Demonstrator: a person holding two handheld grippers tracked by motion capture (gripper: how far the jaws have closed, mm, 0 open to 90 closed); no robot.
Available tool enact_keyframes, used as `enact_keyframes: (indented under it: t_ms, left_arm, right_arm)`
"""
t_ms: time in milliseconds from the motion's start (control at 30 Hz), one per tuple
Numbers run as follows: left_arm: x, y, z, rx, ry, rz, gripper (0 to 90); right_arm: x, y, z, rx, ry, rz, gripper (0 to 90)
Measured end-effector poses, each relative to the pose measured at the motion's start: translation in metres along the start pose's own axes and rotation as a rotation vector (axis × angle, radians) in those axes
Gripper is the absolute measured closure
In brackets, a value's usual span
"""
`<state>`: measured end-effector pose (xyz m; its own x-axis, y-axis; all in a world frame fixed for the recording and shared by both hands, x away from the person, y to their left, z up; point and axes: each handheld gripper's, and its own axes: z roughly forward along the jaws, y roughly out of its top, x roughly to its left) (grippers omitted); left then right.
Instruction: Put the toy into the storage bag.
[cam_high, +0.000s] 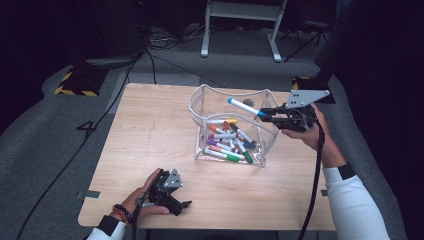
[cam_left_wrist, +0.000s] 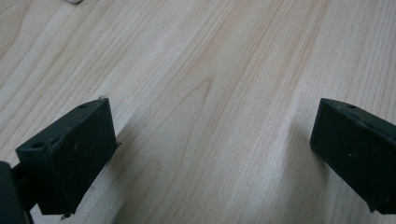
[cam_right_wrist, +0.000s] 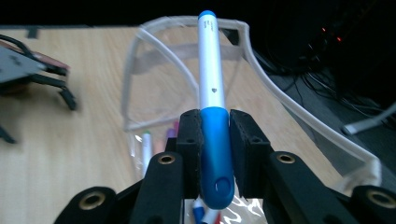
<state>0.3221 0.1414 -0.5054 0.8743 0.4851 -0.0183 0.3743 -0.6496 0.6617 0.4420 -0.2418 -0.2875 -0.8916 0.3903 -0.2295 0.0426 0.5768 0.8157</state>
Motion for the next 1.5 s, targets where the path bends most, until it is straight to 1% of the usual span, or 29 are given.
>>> enact_keyframes:
  t_ms: [33, 100, 167, 200, 300, 433, 500, 533, 633, 767, 800, 833, 867, 900, 933, 967, 1000, 1033, 1133, 1167, 1200, 1233, 1267, 1300, 1333, 1500]
  left_arm:
    - [0.0, 0.0, 0.0, 0.0, 0.0, 0.0, 0.5]
    - [0.0, 0.0, 0.0, -0.001, 0.0, -0.002, 0.5]
    - [0.0, 0.0, 0.0, 0.0, 0.0, 0.0, 0.5]
    - [0.0, 0.0, 0.0, 0.0, 0.0, 0.0, 0.5]
    - [0.0, 0.0, 0.0, 0.0, 0.0, 0.0, 0.5]
    - [0.0, 0.0, 0.0, -0.001, 0.0, -0.002, 0.5]
    - [0.0, 0.0, 0.0, 0.0, 0.0, 0.0, 0.5]
    - [0.0, 0.0, 0.0, 0.0, 0.0, 0.0, 0.5]
    - [0.0, 0.0, 0.0, 0.0, 0.0, 0.0, 0.5]
    - [0.0, 0.0, 0.0, 0.0, 0.0, 0.0, 0.5]
    - [0.0, 0.0, 0.0, 0.0, 0.0, 0.0, 0.5]
    - [0.0, 0.0, 0.0, 0.0, 0.0, 0.0, 0.5]
    - [0.0, 0.0, 0.0, 0.0, 0.0, 0.0, 0.5]
    - [0.0, 0.0, 0.0, 0.0, 0.0, 0.0, 0.5]
    - [0.0, 0.0, 0.0, 0.0, 0.0, 0.0, 0.5]
    - [0.0, 0.0, 0.0, 0.0, 0.0, 0.0, 0.5]
    - [0.0, 0.0, 0.0, 0.0, 0.0, 0.0, 0.5]
    - [0.0, 0.0, 0.0, 0.0, 0.0, 0.0, 0.5]
    - [0.0, 0.0, 0.0, 0.0, 0.0, 0.0, 0.4]
    - [0.0, 0.0, 0.0, 0.0, -0.001, 0.0, 0.5]
    - [0.0, 0.0, 0.0, 0.0, -0.001, 0.0, 0.5]
    - [0.0, 0.0, 0.0, 0.0, -0.001, 0.0, 0.5]
    - [0.0, 0.0, 0.0, 0.0, -0.002, 0.001, 0.4]
    - [0.0, 0.0, 0.0, 0.001, -0.004, 0.001, 0.4]
    - [0.0, 0.0, 0.0, 0.0, -0.005, 0.0, 0.3]
    - [0.0, 0.0, 0.0, 0.002, -0.002, 0.0, 0.4]
  right_arm:
    - [-0.006, -0.001, 0.003, 0.016, -0.015, 0.007, 75.1]
    - [-0.015, -0.002, 0.008, 0.029, -0.009, 0.029, 75.1]
    - [-0.022, -0.001, 0.013, 0.046, -0.012, 0.042, 75.1]
    - [-0.025, -0.001, 0.016, 0.051, -0.003, 0.048, 75.1]
    - [-0.031, 0.0, 0.029, 0.091, -0.001, 0.053, 75.1]
    - [-0.034, -0.001, 0.046, 0.148, 0.022, 0.055, 75.1]
    - [-0.036, -0.002, 0.053, 0.179, 0.029, 0.065, 75.1]
    - [-0.036, -0.003, 0.057, 0.196, 0.027, 0.063, 75.1]
    - [-0.037, -0.004, 0.064, 0.228, 0.037, 0.07, 75.1]
    - [-0.037, -0.006, 0.073, 0.288, 0.05, 0.092, 75.1]
    - [-0.037, -0.007, 0.075, 0.3, 0.057, 0.093, 75.1]
    - [-0.037, -0.008, 0.077, 0.31, 0.082, 0.099, 75.1]
    - [-0.037, -0.009, 0.079, 0.324, 0.096, 0.107, 75.1]
    - [-0.037, -0.009, 0.079, 0.324, 0.096, 0.107, 75.1]
    - [-0.037, -0.009, 0.08, 0.336, 0.101, 0.107, 75.1]
    - [-0.035, -0.013, 0.084, 0.379, 0.139, 0.11, 75.0]
    - [-0.034, -0.013, 0.084, 0.392, 0.145, 0.105, 75.0]
    - [-0.034, -0.014, 0.085, 0.398, 0.165, 0.113, 75.0]
    - [-0.033, -0.014, 0.086, 0.431, 0.199, 0.101, 75.0]
    - [-0.031, -0.013, 0.086, 0.453, 0.229, 0.099, 75.0]
    - [-0.03, -0.013, 0.086, 0.461, 0.256, 0.089, 74.9]
    - [-0.027, -0.012, 0.086, 0.461, 0.294, 0.069, 74.9]
    - [-0.025, -0.012, 0.085, 0.462, 0.318, 0.058, 74.9]
    - [-0.024, -0.011, 0.085, 0.46, 0.331, 0.042, 74.7]
    - [-0.023, -0.01, 0.085, 0.464, 0.335, 0.029, 74.7]
    - [-0.022, -0.01, 0.086, 0.476, 0.331, 0.024, 73.1]
